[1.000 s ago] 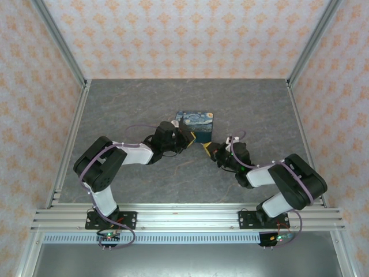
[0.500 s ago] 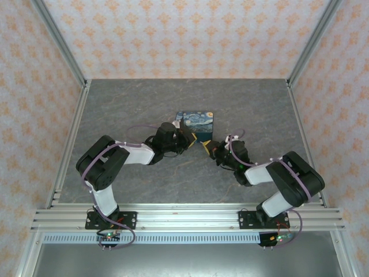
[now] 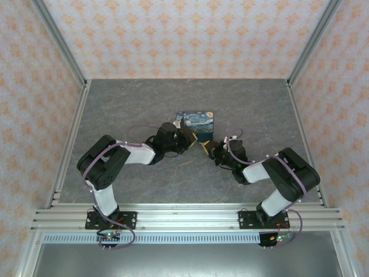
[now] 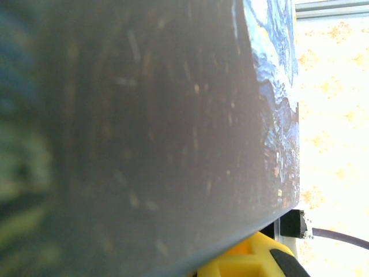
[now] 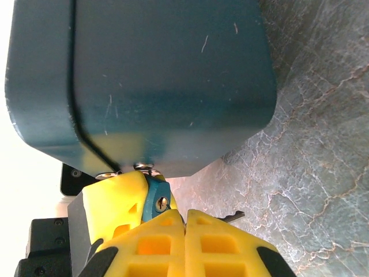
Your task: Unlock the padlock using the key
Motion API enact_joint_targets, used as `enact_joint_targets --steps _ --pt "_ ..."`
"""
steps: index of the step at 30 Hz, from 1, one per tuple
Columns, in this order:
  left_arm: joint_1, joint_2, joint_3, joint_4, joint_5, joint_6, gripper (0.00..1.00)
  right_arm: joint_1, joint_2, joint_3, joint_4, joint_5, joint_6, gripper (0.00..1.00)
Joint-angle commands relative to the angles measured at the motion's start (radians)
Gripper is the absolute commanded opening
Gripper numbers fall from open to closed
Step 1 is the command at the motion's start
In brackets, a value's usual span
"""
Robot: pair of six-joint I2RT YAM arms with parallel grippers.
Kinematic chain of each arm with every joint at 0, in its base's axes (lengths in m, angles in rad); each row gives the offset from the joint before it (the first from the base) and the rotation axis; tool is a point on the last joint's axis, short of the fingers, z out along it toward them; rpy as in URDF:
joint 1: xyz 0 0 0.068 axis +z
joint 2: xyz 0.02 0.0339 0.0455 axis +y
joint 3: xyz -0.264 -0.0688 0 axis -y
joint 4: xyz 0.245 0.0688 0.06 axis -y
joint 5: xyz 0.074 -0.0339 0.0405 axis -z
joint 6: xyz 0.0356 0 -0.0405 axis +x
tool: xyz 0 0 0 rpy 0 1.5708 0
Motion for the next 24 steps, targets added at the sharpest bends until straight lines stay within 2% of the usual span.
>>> enact_joint_targets --steps 1,11,24 --pt "-0.011 0.007 0.034 0.056 0.016 -0.017 0.0 0.01 0.013 0.026 0.026 0.019 0.01 0.0" --pt "-0.016 0.009 0.036 0.059 0.015 -0.015 0.0 0.025 0.048 0.038 0.051 0.028 0.019 0.0" --pt "-0.017 0.01 0.029 0.057 0.009 -0.012 0.0 0.024 0.002 0.017 -0.002 0.051 0.0 0.0"
